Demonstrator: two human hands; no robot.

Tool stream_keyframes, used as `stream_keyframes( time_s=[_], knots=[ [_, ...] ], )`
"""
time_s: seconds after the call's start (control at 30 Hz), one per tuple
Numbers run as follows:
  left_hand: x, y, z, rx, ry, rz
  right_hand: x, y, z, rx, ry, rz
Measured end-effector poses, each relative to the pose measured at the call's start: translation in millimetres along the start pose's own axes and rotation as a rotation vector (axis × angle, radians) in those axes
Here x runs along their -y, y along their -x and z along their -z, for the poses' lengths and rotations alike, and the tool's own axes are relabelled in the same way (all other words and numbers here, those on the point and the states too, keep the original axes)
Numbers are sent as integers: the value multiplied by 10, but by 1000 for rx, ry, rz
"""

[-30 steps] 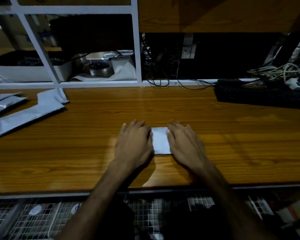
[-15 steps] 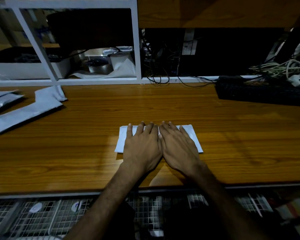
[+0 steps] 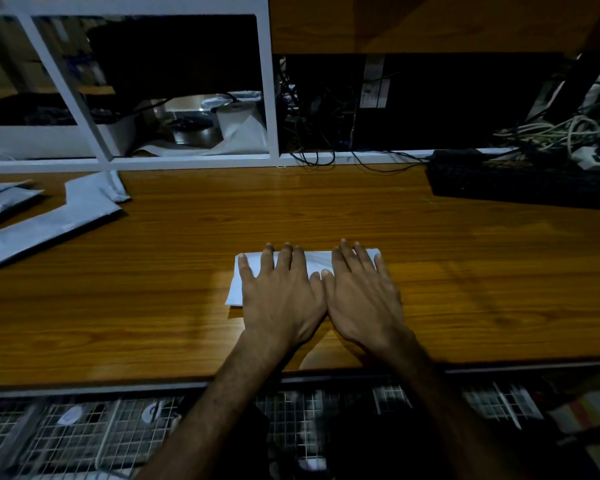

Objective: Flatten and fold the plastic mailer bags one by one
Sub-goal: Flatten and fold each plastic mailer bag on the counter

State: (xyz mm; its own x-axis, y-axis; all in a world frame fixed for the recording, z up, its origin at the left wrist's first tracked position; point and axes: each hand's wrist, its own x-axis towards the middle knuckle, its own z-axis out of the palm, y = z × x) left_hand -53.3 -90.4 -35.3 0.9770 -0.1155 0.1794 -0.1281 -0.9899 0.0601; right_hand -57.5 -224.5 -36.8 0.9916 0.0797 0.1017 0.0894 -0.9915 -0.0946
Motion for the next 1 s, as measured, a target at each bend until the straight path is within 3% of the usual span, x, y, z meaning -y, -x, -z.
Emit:
stream_keyframes(
  time_s=[0.27,1.0],
  knots=[
    [90,1,-24,-9,1,61,-7,35,27,7,-33,-113],
    [621,106,43,58,52,139,-460,122,63,3,-56,-175]
  ],
)
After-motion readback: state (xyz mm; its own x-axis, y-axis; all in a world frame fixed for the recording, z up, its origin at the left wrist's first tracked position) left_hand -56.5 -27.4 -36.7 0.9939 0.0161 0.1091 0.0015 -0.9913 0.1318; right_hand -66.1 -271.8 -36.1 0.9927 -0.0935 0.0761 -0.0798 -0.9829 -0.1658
